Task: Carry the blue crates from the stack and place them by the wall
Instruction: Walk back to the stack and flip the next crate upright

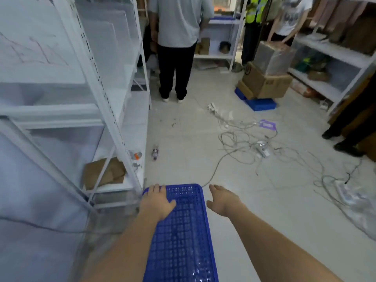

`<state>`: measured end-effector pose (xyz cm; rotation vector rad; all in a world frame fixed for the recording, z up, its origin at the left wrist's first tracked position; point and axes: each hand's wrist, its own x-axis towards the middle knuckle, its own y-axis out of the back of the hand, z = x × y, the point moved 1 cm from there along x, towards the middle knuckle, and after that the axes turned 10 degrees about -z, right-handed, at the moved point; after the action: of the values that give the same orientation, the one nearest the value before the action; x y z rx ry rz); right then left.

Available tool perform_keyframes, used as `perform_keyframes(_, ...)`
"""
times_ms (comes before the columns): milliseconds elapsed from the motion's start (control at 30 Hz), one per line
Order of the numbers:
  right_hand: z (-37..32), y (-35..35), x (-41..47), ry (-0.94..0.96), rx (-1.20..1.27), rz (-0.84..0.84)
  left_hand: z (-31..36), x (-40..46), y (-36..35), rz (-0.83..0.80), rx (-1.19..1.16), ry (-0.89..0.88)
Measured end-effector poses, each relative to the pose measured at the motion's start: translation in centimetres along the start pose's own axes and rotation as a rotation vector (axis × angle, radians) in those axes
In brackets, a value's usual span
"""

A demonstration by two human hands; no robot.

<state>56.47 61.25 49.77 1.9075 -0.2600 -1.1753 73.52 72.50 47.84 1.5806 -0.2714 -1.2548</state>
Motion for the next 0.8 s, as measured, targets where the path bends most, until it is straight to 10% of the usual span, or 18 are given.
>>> perform_keyframes(433,8.8,-25.3,15.0,-0.125,0.178,-0.41,-1.7,11.7,-29.1,-0.499,-0.134,0.083)
perform_keyframes(800,15.6,-39.2,28.2,-0.228,0.493,-0.409,-3.9,19.0,-44.5,-0.574,-0.157,0.209)
